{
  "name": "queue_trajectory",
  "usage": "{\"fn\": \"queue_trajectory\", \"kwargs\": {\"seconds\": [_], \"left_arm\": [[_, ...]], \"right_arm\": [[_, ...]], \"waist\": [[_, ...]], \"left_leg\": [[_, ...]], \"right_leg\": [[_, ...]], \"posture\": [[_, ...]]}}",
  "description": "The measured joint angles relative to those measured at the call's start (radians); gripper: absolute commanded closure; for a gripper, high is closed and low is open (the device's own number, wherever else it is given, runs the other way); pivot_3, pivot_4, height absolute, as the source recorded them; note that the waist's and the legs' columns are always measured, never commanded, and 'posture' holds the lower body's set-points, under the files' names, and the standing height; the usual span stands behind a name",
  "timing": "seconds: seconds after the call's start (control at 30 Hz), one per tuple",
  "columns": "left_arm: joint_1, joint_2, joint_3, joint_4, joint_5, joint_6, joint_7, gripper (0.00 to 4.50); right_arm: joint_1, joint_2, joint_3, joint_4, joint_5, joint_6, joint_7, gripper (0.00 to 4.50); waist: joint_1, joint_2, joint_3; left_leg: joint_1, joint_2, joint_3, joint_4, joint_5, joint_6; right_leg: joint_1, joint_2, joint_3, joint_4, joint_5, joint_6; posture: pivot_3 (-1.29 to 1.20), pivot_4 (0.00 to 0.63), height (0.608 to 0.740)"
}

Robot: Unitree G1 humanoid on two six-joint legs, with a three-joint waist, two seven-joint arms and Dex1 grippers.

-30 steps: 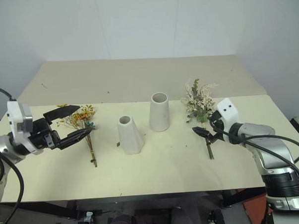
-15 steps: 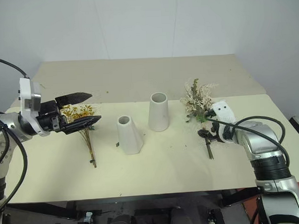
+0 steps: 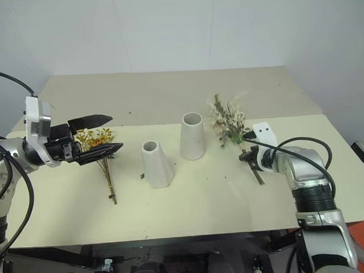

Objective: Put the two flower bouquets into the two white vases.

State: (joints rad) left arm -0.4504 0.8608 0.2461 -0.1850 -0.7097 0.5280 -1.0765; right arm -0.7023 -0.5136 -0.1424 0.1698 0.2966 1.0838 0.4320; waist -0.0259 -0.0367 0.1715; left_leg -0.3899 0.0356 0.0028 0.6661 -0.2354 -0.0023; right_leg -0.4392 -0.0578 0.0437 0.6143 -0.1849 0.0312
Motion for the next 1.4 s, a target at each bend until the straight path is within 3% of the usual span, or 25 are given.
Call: {"fn": "queue_trajectory", "kwargs": {"seconds": [0.17, 0.27, 0.4, 0.8, 1.4], "left_arm": [[-0.012, -0.003, 0.0, 0.007, 0.002, 0.001, 0.018, 0.0], [-0.029, -0.022, -0.003, 0.008, 0.004, 0.003, 0.044, 0.0], [-0.038, -0.037, -0.019, 0.019, 0.007, 0.02, 0.073, 0.0], [-0.041, -0.053, -0.029, 0.024, 0.017, 0.044, 0.107, 0.0], [0.007, -0.049, 0.01, -0.002, 0.001, 0.046, 0.125, 0.0]], "right_arm": [[-0.064, 0.121, -0.199, 0.014, 0.023, -0.23, -0.156, 4.47], [-0.059, 0.169, -0.209, 0.014, 0.011, -0.44, -0.172, 4.47], [-0.075, 0.22, -0.212, 0.017, 0.062, -0.568, -0.112, 4.47], [-0.177, 0.386, -0.09, 0.003, 0.158, -0.863, 0.089, 4.47], [-0.184, 0.475, 0.009, 0.214, 0.109, -1.072, 0.156, 4.47]], "waist": [[0.002, 0.0, 0.0], [0.0, 0.0, 0.0], [-0.011, 0.0, 0.0], [-0.032, 0.001, 0.0], [-0.035, 0.001, 0.001]], "left_leg": [[-0.001, 0.0, -0.001, 0.0, 0.0, 0.0], [-0.002, 0.0, 0.0, 0.0, 0.0, 0.0], [-0.001, 0.0, -0.001, 0.0, 0.0, 0.0], [0.0, 0.001, -0.001, -0.002, 0.0, 0.0], [0.0, 0.001, -0.001, -0.002, 0.0, 0.0]], "right_leg": [[0.0, 0.0, -0.001, -0.001, 0.001, -0.002], [0.0, -0.001, 0.0, -0.001, 0.002, -0.002], [0.0, 0.0, 0.0, 0.0, 0.002, -0.003], [-0.001, 0.0, 0.0, 0.001, 0.004, -0.006], [-0.001, 0.0, 0.0, 0.002, 0.004, -0.007]], "posture": [[0.0, 0.15, 0.74], [0.0, 0.15, 0.74], [0.0, 0.15, 0.74], [0.0, 0.15, 0.74], [0.0, 0.15, 0.74]]}}
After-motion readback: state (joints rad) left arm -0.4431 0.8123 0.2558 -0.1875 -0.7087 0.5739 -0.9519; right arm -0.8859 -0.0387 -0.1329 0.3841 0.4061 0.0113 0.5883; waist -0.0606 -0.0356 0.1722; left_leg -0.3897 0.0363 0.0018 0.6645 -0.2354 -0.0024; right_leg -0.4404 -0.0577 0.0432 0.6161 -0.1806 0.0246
